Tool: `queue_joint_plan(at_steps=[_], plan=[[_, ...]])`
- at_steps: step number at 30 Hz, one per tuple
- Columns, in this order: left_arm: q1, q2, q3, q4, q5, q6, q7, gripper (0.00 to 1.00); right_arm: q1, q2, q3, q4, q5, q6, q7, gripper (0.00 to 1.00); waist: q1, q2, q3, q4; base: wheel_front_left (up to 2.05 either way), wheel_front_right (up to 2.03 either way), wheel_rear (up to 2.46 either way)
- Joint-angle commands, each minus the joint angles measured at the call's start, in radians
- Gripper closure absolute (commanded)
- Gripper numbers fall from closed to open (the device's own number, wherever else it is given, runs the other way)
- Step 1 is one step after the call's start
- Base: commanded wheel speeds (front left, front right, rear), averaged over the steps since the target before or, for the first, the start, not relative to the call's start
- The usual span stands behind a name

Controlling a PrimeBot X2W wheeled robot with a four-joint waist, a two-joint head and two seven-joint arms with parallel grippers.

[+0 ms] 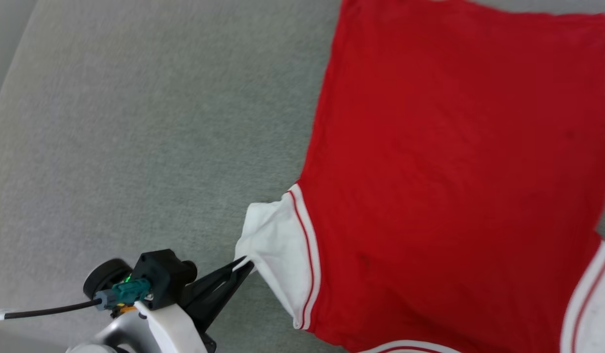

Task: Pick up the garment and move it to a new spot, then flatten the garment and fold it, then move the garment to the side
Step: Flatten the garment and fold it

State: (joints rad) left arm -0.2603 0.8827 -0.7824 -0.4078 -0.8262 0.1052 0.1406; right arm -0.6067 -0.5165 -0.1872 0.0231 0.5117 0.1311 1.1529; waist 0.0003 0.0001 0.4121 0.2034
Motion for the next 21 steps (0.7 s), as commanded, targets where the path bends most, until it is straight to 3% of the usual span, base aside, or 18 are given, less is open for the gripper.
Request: queue_joint_plan(at_steps=[1, 4, 11, 21], plan=[[-0.034, -0.005, 0.001, -0.025, 0.022, -0.004, 0.005, 1.0, -0.083, 0.01, -0.017, 0.042, -0.044, -0.001, 0.037, 0.0, -0.0003, -0.0001, 0.104, 0.102, 0.0, 0.0, 0.0], [-0.063, -0.016, -0.004, -0.061, 0.045, -0.009, 0.016, 1.0, -0.2, -0.008, -0.036, 0.084, -0.115, -0.001, 0.087, 0.0, -0.0003, -0.0001, 0.153, 0.144, 0.0, 0.0, 0.0], [-0.117, -0.064, -0.012, -0.063, 0.073, -0.021, 0.009, 1.0, -0.391, 0.014, -0.086, 0.193, -0.308, -0.001, 0.158, 0.0, -0.0003, -0.0001, 0.229, 0.198, 0.0, 0.0, 0.0], [-0.164, -0.099, -0.034, -0.045, 0.119, -0.043, 0.003, 1.0, -0.476, 0.014, -0.081, 0.248, -0.42, -0.001, 0.208, 0.0, -0.0003, -0.0001, 0.289, 0.238, 0.0, 0.0, 0.0]])
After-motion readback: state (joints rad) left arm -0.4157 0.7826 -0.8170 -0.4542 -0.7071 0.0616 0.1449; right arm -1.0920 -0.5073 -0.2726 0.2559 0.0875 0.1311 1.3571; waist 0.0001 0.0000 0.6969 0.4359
